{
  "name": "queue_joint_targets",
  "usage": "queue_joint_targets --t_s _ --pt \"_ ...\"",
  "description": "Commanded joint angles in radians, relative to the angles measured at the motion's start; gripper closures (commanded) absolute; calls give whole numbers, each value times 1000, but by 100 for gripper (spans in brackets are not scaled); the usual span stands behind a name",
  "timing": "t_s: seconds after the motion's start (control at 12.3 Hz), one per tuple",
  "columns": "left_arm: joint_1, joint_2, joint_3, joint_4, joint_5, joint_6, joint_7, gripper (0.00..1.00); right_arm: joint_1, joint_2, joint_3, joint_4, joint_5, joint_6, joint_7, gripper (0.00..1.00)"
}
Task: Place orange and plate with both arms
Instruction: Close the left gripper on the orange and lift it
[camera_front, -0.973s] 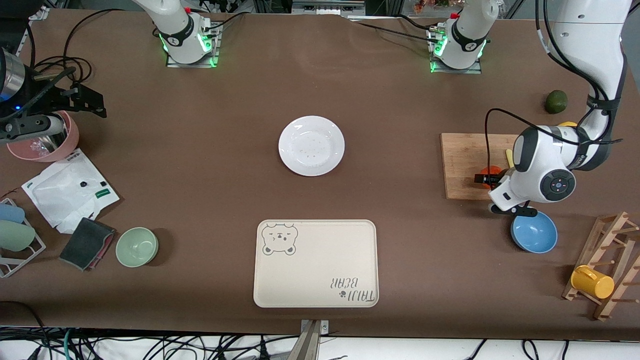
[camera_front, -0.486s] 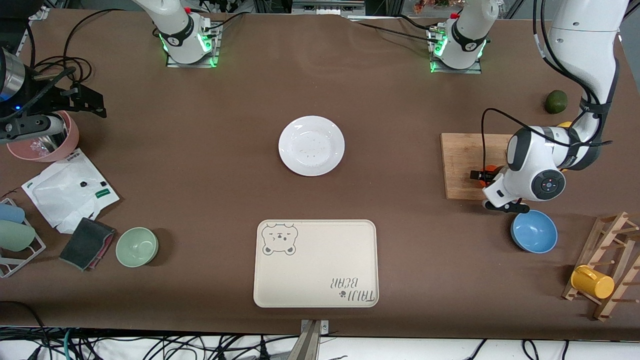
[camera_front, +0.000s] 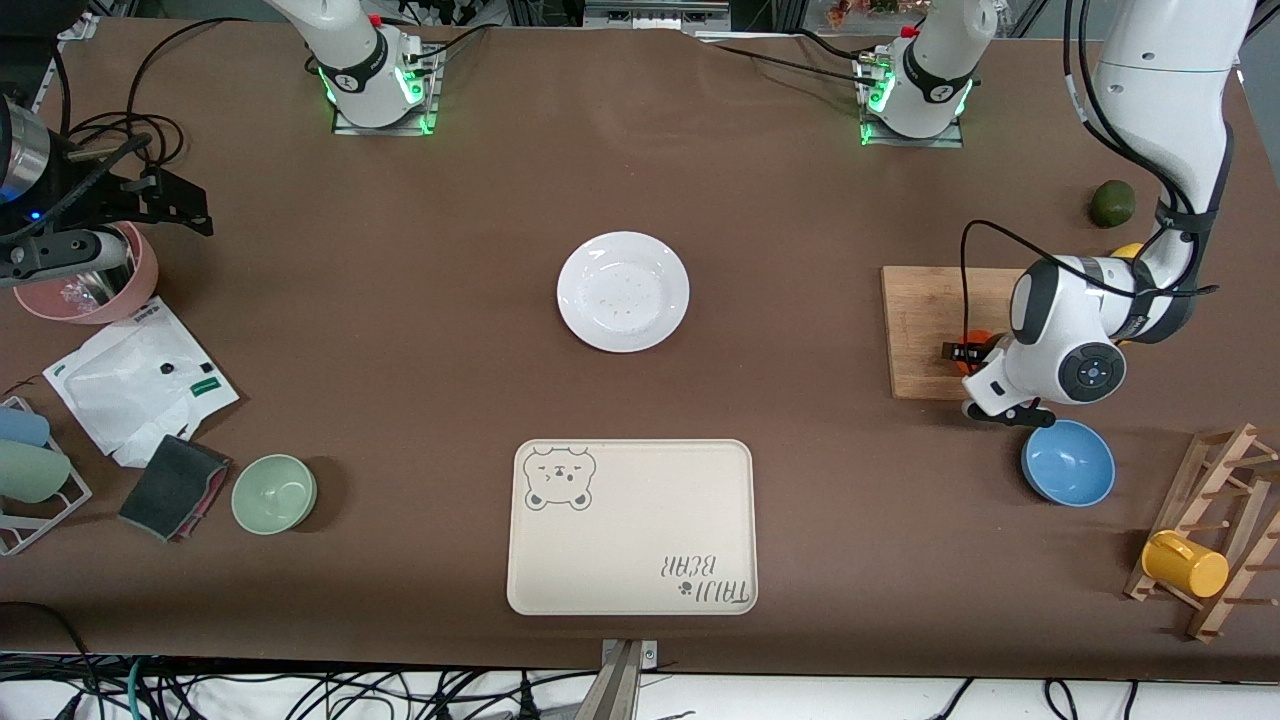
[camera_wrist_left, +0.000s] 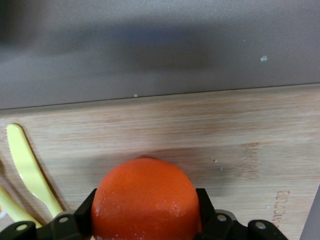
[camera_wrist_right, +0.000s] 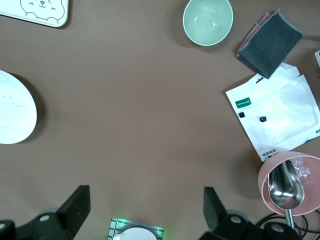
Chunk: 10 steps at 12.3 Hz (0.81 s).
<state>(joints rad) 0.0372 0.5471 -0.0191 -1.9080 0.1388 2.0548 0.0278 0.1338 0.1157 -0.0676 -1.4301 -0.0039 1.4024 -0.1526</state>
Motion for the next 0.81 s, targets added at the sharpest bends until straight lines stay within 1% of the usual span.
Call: queue_joint_targets --t_s 0.0,0.08,0.16,0.32,0.41,0.65,0.73 --pt "-10 -33 -5 33 33 -62 9 83 -5 4 0 16 13 -6 10 0" --pt "-19 -45 -24 55 31 -99 0 81 -5 4 0 16 13 -3 10 0" --pt "-20 -47 -45 101 30 -144 -6 76 -3 4 0 16 13 -3 10 0" --pt "-52 -46 -80 167 18 -206 -34 78 -5 4 0 16 13 -2 8 0" --pt "-71 -46 -96 181 16 -211 -80 77 -3 4 0 16 13 0 10 0" --pt "-129 -38 -194 213 15 -205 -283 79 -3 4 0 16 13 -3 7 0" --pt "-155 -26 -223 239 1 -205 -352 80 -5 4 -1 16 13 -5 5 0"
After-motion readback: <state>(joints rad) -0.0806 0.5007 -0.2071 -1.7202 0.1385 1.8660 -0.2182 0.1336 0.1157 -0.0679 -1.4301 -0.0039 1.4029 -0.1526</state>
